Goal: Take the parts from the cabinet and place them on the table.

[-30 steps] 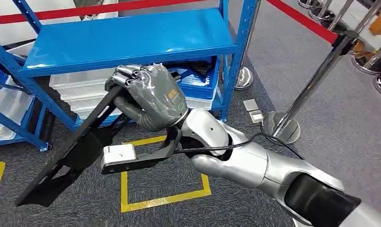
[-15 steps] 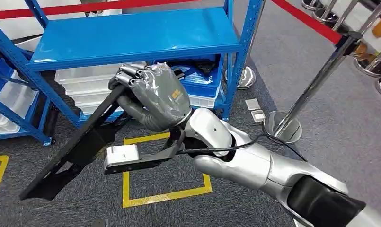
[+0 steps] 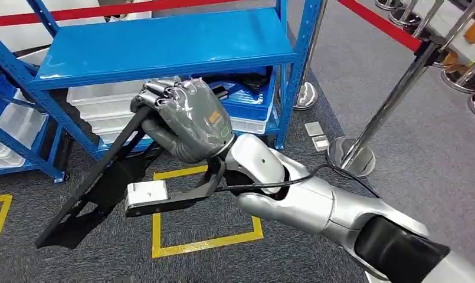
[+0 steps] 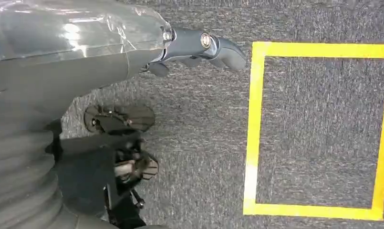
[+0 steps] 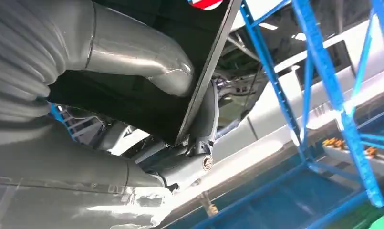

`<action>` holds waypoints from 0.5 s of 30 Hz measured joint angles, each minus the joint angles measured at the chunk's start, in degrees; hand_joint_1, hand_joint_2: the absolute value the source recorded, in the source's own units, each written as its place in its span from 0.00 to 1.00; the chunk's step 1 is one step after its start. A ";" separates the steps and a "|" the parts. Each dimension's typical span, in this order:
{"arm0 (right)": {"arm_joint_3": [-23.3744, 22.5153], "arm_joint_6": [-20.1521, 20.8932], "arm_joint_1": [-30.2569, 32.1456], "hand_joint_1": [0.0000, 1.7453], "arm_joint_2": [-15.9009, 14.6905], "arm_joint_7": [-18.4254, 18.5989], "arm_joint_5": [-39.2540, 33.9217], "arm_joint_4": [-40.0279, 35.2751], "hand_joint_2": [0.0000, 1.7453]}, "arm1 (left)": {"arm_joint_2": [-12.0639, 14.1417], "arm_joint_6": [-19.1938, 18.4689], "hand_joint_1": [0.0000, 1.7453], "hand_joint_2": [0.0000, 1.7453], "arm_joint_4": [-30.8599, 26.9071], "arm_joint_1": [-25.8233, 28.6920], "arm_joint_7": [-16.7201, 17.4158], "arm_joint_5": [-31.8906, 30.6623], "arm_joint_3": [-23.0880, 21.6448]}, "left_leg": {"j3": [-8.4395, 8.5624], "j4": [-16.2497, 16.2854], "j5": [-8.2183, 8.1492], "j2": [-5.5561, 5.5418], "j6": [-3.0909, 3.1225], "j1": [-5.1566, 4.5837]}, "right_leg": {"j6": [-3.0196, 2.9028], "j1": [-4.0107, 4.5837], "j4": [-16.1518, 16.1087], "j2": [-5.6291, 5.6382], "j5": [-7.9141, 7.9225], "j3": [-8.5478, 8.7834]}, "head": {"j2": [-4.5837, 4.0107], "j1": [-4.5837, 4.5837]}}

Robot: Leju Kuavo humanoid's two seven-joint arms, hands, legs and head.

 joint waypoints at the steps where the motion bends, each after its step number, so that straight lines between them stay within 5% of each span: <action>1: 0.00 0.00 0.06 1.00 0.00 -0.13 0.00 0.02 1.00 | 0.02 0.04 0.00 1.00 0.02 0.08 0.00 0.00 0.00 | -0.14 0.01 0.08 -0.27 0.16 -0.08 | 0.19 -0.03 -0.11 -0.21 0.08 0.02 | 0.00 0.00; 4: -0.02 0.02 -0.04 1.00 0.04 -0.15 0.02 0.02 1.00 | 0.04 0.15 0.00 1.00 0.02 0.07 0.00 0.15 0.02 | 0.10 -1.07 0.94 -0.68 1.37 0.54 | 1.22 -0.14 0.74 0.45 -1.23 -0.09 | 0.00 0.04; 7: -0.04 0.04 0.09 1.00 0.04 -0.20 0.02 0.04 1.00 | 0.04 0.15 0.00 1.00 0.02 0.03 0.00 0.17 0.02 | -0.31 -1.07 1.20 -1.06 1.90 0.49 | 1.43 -0.18 13.10 1.34 -7.84 -5.48 | 0.00 0.72; 9: -0.04 0.07 0.30 1.00 0.04 -0.20 0.00 0.13 1.00 | 0.04 0.15 0.00 1.00 0.02 0.10 0.00 0.31 0.02 | -0.47 -0.99 1.28 -1.50 1.97 0.45 | 1.54 -0.21 17.76 1.38 -8.50 -7.57 | 0.00 0.81; 10: -0.04 0.07 0.34 1.00 0.04 -0.20 0.02 0.15 1.00 | 0.04 0.15 0.00 1.00 0.02 0.12 0.00 0.33 0.02 | -0.46 -0.91 1.29 -1.76 1.95 0.46 | 1.51 -0.22 16.27 1.38 -7.04 -6.77 | 0.00 0.85; 12: -0.04 0.07 0.23 1.00 0.07 -0.20 0.04 0.15 1.00 | 0.04 0.20 0.00 1.00 0.02 0.07 0.00 0.33 0.02 | -0.45 -0.52 1.18 -2.52 1.79 0.52 | 1.25 -0.40 6.04 1.82 -1.41 -1.63 | 0.00 0.98; 13: -0.04 0.07 0.21 1.00 0.07 -0.20 0.09 0.15 1.00 | 0.04 0.22 0.00 1.00 0.02 0.05 0.00 0.33 0.02 | -0.60 -0.26 1.03 -2.75 1.54 0.53 | 1.14 -0.55 1.70 2.75 -0.01 0.25 | 0.00 1.07; 14: -0.04 0.06 0.17 1.00 0.15 -0.22 0.09 0.17 1.00 | 0.04 0.22 0.00 1.00 0.02 -0.07 0.00 0.33 0.02 | -1.14 0.19 1.01 -3.06 1.16 0.19 | 1.11 -0.37 0.45 3.79 -0.76 0.65 | 0.00 1.00; 15: -0.04 0.07 0.19 1.00 0.22 -0.28 0.09 0.18 1.00 | 0.04 0.22 0.00 1.00 0.02 -0.06 -0.02 0.33 0.02 | -1.58 0.34 1.21 -3.37 0.84 0.28 | 0.87 -0.59 0.19 3.57 -0.85 0.60 | 0.00 0.98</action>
